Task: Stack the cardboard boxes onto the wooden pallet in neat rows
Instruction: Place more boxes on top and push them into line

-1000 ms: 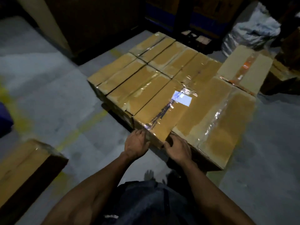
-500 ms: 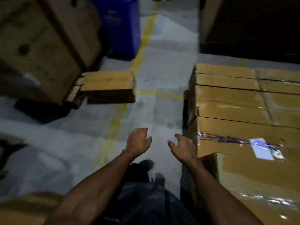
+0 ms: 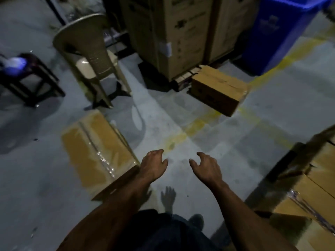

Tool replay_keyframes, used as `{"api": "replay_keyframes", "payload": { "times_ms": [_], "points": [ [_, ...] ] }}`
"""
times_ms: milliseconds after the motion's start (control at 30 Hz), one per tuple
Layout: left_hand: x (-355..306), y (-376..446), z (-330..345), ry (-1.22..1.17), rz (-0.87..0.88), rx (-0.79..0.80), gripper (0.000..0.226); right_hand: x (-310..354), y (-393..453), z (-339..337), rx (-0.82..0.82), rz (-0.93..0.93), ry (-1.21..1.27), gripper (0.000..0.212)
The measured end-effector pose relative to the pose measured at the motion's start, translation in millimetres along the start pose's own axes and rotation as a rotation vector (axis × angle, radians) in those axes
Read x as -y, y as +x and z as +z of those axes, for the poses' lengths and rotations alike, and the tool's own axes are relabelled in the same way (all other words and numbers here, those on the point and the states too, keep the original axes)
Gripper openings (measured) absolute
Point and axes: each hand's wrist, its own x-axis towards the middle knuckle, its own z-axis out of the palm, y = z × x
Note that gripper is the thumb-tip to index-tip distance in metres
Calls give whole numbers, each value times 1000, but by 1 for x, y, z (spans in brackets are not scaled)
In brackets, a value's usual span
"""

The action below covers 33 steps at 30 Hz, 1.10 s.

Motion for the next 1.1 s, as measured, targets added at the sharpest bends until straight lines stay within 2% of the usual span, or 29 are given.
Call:
{"api": "replay_keyframes", "payload": {
  "times_ms": [233,467,600,833,1100],
  "points": [
    [152,-63,-17,-152,-187,-104,51,105,-27,101,106,-121,-103,61],
    [346,-95,-57,-264,-198,-139,50,234,-70,243,133,-63,-53,57],
    [430,-120,-97,-258,-192,-147,50,304,-104,299,166,10,-26,65],
    [502,-107,-141,-298,-142,-104,41,381,-104,365,163,55,-17,65],
    [574,7,-196,-158,37,-9,46,459,-11,431,90,198,162,68]
  ]
}}
